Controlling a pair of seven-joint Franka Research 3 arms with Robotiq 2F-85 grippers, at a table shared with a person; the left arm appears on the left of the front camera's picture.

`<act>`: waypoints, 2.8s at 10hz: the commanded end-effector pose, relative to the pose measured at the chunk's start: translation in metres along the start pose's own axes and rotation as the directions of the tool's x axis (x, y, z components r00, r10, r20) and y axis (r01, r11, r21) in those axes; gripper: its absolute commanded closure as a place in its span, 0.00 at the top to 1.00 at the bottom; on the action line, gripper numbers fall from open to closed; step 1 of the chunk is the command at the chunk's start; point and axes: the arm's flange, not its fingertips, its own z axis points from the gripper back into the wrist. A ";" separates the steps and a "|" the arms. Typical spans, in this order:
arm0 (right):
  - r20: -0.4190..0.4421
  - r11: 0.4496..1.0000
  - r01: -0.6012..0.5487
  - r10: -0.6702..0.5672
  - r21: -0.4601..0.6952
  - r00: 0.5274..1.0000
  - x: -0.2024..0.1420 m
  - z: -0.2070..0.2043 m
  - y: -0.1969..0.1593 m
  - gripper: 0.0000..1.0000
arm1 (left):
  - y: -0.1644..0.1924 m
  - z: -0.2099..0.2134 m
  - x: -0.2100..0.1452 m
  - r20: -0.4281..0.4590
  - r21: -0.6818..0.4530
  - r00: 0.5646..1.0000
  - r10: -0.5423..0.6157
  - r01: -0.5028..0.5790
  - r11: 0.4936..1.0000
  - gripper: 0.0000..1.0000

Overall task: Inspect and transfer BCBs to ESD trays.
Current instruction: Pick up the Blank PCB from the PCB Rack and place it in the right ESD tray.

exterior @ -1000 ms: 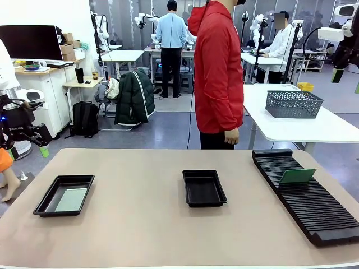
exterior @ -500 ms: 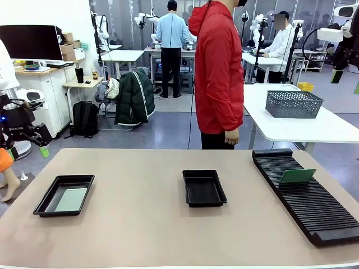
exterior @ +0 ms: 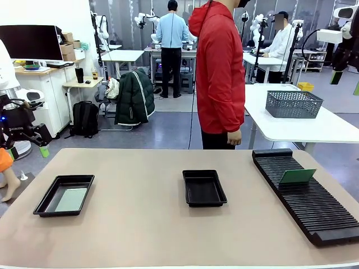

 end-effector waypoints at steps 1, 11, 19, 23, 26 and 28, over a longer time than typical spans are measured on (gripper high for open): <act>0.059 0.999 -0.031 0.032 -0.027 0.998 -0.012 -0.032 -0.001 1.00 | 0.002 -0.002 0.000 0.008 -0.002 1.000 -0.006 0.006 1.000 1.00; 0.119 0.989 -0.111 0.123 -0.101 0.985 -0.013 -0.176 0.004 1.00 | 0.002 -0.002 0.000 0.008 -0.002 1.000 -0.006 0.006 1.000 1.00; 0.077 0.986 -0.045 0.058 -0.160 0.995 0.003 -0.256 0.008 1.00 | 0.002 -0.002 0.000 0.008 -0.002 1.000 -0.006 0.006 1.000 1.00; 0.054 0.990 -0.017 0.025 -0.143 0.998 0.001 -0.289 -0.002 1.00 | 0.002 -0.002 0.000 0.008 -0.002 1.000 -0.006 0.006 1.000 1.00; 0.060 0.991 0.005 0.003 -0.133 0.998 -0.004 -0.311 -0.011 1.00 | 0.002 -0.002 0.000 0.008 -0.002 1.000 -0.006 0.006 1.000 1.00; 0.057 0.993 0.017 -0.010 -0.120 0.998 -0.007 -0.321 -0.014 1.00 | 0.002 -0.002 0.000 0.008 -0.002 1.000 -0.006 0.006 1.000 1.00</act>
